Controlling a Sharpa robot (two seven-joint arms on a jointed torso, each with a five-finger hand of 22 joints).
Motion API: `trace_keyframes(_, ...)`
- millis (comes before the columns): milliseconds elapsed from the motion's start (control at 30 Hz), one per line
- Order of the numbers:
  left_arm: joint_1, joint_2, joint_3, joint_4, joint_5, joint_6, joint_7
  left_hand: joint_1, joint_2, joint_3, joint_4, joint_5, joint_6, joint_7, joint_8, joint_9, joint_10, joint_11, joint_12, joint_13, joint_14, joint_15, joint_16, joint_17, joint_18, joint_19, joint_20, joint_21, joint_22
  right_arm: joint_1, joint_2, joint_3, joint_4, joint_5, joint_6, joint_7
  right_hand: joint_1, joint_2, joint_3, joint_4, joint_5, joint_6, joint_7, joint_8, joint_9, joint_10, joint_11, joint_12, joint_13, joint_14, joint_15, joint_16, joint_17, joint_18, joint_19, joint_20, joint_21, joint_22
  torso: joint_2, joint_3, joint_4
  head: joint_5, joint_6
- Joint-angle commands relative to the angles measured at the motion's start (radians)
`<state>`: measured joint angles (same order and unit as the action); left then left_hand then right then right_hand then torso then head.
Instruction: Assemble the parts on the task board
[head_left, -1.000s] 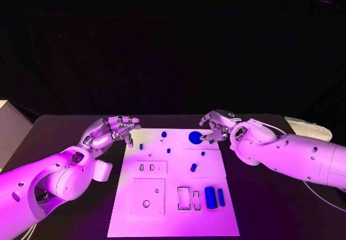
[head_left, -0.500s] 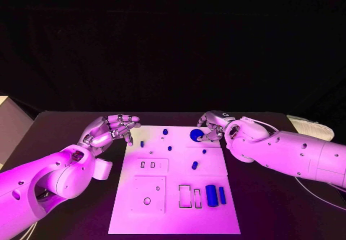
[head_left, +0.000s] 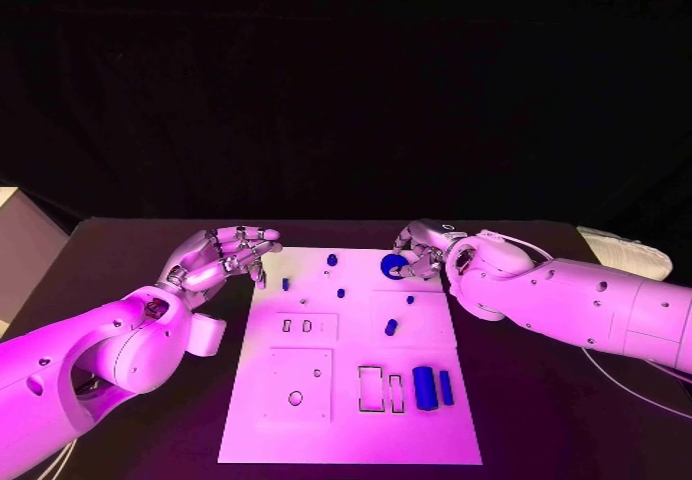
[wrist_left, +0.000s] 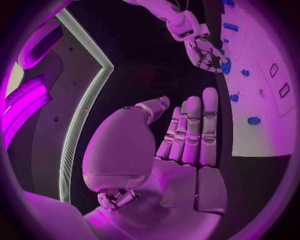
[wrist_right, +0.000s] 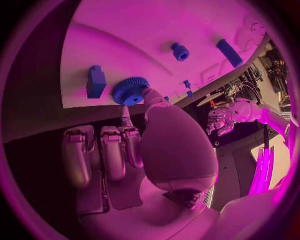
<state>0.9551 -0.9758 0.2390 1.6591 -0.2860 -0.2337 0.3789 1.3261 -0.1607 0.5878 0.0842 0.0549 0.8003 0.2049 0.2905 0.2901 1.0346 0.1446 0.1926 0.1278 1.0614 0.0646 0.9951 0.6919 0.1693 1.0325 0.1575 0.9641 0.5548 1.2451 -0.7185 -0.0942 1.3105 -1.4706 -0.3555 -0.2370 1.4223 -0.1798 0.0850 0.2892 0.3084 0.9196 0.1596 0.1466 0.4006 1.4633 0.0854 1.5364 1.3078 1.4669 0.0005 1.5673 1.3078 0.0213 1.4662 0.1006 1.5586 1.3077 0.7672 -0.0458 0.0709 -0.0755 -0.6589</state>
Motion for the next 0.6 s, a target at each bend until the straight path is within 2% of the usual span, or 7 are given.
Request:
trace_keyframes(33, 0.000, 0.002, 0.001, 0.001, 0.002, 0.016, 0.008, -0.003, -0.001, 0.005, -0.003, 0.001, -0.004, 0.014, 0.005, 0.001, -0.007, 0.002, 0.004, 0.002, -0.003, 0.003, 0.004, -0.001, 0.016, -0.005, -0.002, 0.004, 0.001, -0.004, 0.003, -0.002, -0.009, 0.030, 0.041, 0.005, -0.004, 0.017, 0.017, 0.000, 0.018, 0.010, 0.001, 0.006, 0.000, 0.067, -0.008, -0.001, 0.228, 0.104, 0.003, 0.003, 0.263, -0.018, 0.099, 0.003, 0.001, 0.250, -0.001, -0.0012, 0.0008, -0.003, -0.004)
trace_keyframes(200, 0.000, 0.001, 0.001, 0.001, 0.002, 0.016, 0.007, -0.003, -0.001, 0.006, -0.004, 0.001, -0.006, 0.015, 0.005, 0.001, -0.009, 0.003, 0.005, 0.002, -0.003, 0.003, 0.004, -0.001, 0.015, -0.006, -0.001, 0.005, 0.001, -0.004, 0.003, -0.002, -0.011, 0.039, 0.050, 0.013, -0.002, 0.035, 0.055, -0.002, 0.044, 0.014, -0.001, 0.009, -0.003, 0.067, -0.009, 0.000, 0.229, 0.104, 0.001, 0.003, 0.263, -0.018, 0.099, 0.001, 0.002, 0.251, -0.001, -0.0005, 0.0009, -0.005, -0.006)
trace_keyframes(367, 0.000, 0.001, 0.001, 0.000, 0.002, 0.016, 0.007, -0.003, -0.001, 0.006, -0.004, 0.001, -0.006, 0.015, 0.005, 0.001, -0.009, 0.003, 0.005, 0.002, -0.003, 0.003, 0.004, -0.001, 0.015, -0.006, -0.001, 0.005, 0.001, -0.004, 0.002, -0.002, -0.008, 0.037, 0.040, 0.021, 0.005, 0.038, 0.110, -0.003, 0.034, 0.026, -0.006, 0.016, -0.007, 0.068, -0.014, 0.001, 0.230, 0.104, -0.003, 0.003, 0.263, -0.018, 0.099, -0.001, 0.002, 0.252, -0.001, 0.0008, -0.0002, -0.001, -0.006)
trace_keyframes(400, 0.000, 0.001, 0.001, 0.000, 0.002, 0.017, 0.007, -0.003, -0.001, 0.006, -0.004, 0.001, -0.006, 0.015, 0.005, 0.001, -0.009, 0.003, 0.005, 0.002, -0.003, 0.003, 0.004, -0.001, 0.015, -0.006, -0.001, 0.005, 0.001, -0.005, 0.001, -0.002, -0.006, 0.032, 0.033, 0.024, 0.016, 0.046, 0.136, -0.009, 0.038, 0.039, -0.010, 0.024, -0.006, 0.068, -0.017, 0.001, 0.230, 0.104, -0.006, 0.003, 0.263, -0.018, 0.100, -0.003, 0.003, 0.253, -0.001, 0.0002, -0.0002, -0.001, -0.006)
trace_keyframes(533, 0.000, 0.001, 0.001, 0.000, 0.002, 0.017, 0.007, -0.003, -0.001, 0.006, -0.004, 0.001, -0.006, 0.015, 0.005, 0.001, -0.009, 0.003, 0.005, 0.002, -0.003, 0.003, 0.004, -0.001, 0.015, -0.006, -0.001, 0.005, 0.001, -0.005, 0.000, -0.002, 0.004, -0.003, -0.006, 0.030, 0.028, 0.037, 0.206, -0.018, 0.032, 0.067, -0.022, 0.046, -0.002, 0.070, -0.028, 0.001, 0.231, 0.104, -0.016, 0.003, 0.263, -0.019, 0.100, -0.012, 0.004, 0.254, -0.001, -0.0004, 0.0001, 0.000, -0.005)
trace_keyframes(600, 0.000, 0.001, 0.001, 0.000, 0.002, 0.018, 0.007, -0.003, -0.001, 0.006, -0.004, 0.001, -0.006, 0.015, 0.005, 0.001, -0.009, 0.003, 0.005, 0.002, -0.003, 0.003, 0.004, -0.001, 0.015, -0.006, -0.001, 0.005, 0.001, -0.006, -0.001, -0.002, 0.012, -0.033, -0.040, 0.037, 0.023, 0.023, 0.250, -0.027, 0.016, 0.082, -0.031, 0.066, 0.005, 0.074, -0.036, 0.005, 0.234, 0.104, -0.022, 0.003, 0.263, -0.019, 0.102, -0.018, 0.006, 0.256, -0.001, -0.0003, -0.0001, 0.000, -0.004)
